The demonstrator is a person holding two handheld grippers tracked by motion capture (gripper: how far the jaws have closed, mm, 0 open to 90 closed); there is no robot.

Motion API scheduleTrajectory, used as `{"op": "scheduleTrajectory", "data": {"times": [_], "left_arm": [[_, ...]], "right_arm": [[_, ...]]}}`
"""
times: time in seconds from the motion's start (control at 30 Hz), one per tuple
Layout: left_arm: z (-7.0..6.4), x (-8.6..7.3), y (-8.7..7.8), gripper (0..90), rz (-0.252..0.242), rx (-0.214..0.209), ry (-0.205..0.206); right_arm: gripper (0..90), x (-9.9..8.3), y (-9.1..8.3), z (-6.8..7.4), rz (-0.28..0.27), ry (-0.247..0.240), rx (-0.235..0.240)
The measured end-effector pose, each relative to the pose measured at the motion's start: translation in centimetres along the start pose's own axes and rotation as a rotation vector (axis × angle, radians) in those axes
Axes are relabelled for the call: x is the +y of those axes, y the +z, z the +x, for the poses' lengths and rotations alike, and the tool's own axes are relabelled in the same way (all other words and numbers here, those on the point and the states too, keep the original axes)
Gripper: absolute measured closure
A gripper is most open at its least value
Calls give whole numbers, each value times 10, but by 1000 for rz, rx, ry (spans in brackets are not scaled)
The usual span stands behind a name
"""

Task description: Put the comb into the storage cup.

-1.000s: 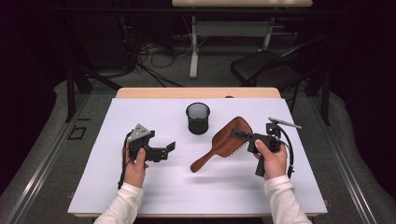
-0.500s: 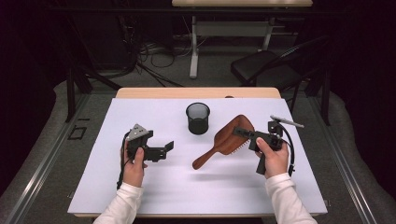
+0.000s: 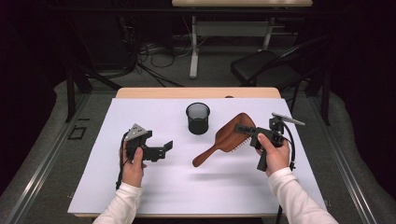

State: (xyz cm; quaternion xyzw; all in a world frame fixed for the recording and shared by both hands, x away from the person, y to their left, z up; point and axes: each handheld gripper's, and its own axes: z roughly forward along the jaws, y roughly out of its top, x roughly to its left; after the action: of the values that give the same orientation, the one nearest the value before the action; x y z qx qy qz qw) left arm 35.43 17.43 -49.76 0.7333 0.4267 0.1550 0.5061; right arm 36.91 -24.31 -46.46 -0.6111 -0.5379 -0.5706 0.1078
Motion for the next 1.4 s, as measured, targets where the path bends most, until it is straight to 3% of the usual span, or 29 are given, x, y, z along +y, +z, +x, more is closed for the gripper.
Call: {"op": "scheduleTrajectory", "data": {"times": [0.1, 0.2, 0.5, 0.87, 1.4], "left_arm": [[0, 0, 0, 11, 0, 0, -1], [0, -1, 0, 11, 2, -1, -3], [-2, -1, 2, 11, 14, -4, 5], [-2, -2, 3, 11, 14, -3, 1], [-1, -2, 2, 11, 13, 0, 0]], "right_arm": [[518, 1, 3, 4, 6, 0, -11], [518, 4, 4, 9, 55, -17, -34], [518, 11, 9, 21, 58, -55, -67], [517, 27, 10, 28, -19, -86, -120], [516, 52, 11, 47, -52, -116, -154]]}}
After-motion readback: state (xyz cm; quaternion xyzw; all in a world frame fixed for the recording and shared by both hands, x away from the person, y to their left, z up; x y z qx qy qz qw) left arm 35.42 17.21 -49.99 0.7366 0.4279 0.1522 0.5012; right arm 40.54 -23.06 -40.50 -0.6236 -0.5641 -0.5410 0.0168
